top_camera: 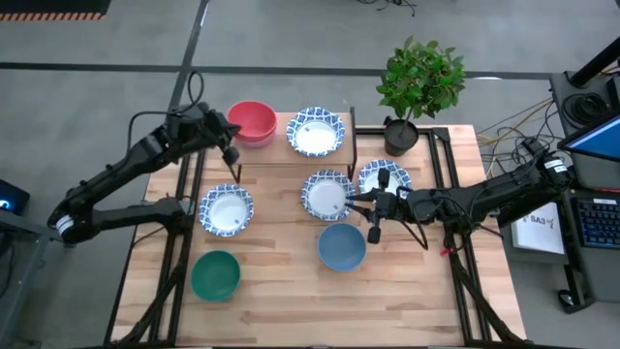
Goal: Place and stack bowls onto a shelf
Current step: Stack the orange bowl on the pink bowl on the shelf, then stack the right white bowl on the white bowl on the shelf
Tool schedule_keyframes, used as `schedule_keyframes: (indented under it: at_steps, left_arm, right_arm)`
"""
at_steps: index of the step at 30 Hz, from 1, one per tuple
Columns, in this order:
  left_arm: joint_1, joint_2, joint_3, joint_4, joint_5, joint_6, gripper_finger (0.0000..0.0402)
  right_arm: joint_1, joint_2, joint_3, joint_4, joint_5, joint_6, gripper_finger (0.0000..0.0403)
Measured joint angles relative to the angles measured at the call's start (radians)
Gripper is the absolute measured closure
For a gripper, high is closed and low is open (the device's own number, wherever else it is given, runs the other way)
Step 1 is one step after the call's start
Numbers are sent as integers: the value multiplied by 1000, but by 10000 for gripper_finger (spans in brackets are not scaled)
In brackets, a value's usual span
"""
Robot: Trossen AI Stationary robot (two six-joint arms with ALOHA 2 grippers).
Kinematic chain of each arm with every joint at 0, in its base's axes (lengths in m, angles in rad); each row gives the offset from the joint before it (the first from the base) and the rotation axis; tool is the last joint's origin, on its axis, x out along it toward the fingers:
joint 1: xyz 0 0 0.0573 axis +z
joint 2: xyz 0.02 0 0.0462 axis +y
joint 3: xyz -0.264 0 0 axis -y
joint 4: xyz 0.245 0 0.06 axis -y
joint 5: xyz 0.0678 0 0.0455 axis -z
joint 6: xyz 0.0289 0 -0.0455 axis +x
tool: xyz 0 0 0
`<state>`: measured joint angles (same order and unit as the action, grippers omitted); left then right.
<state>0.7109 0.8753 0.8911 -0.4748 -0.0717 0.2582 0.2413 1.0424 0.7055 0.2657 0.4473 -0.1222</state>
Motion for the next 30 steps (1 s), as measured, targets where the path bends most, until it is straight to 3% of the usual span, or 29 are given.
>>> schedule_keyframes:
  at_steps: [15, 17, 20, 23, 26, 30]
  left_arm:
    - [0, -10, -21, 12, -3, -100, 401]
    - [0, -32, -18, 30, 77, -141, 401]
    - [-10, -73, -38, 83, 279, -203, 401]
    - [-53, -116, -112, 252, 447, -295, 401]
    - [-130, -157, -219, 471, 509, -376, 401]
    - [-236, -200, -318, 638, 509, -412, 401]
  right_arm:
    - [0, 0, -1, 1, 0, 13, 337]
    - [0, 0, -1, 2, 0, 23, 337]
    - [0, 0, 1, 9, 0, 40, 337]
    - [0, 0, 3, 28, -1, 54, 337]
    - [0, 0, 4, 65, -1, 75, 337]
    - [0, 0, 4, 99, -11, 120, 337]
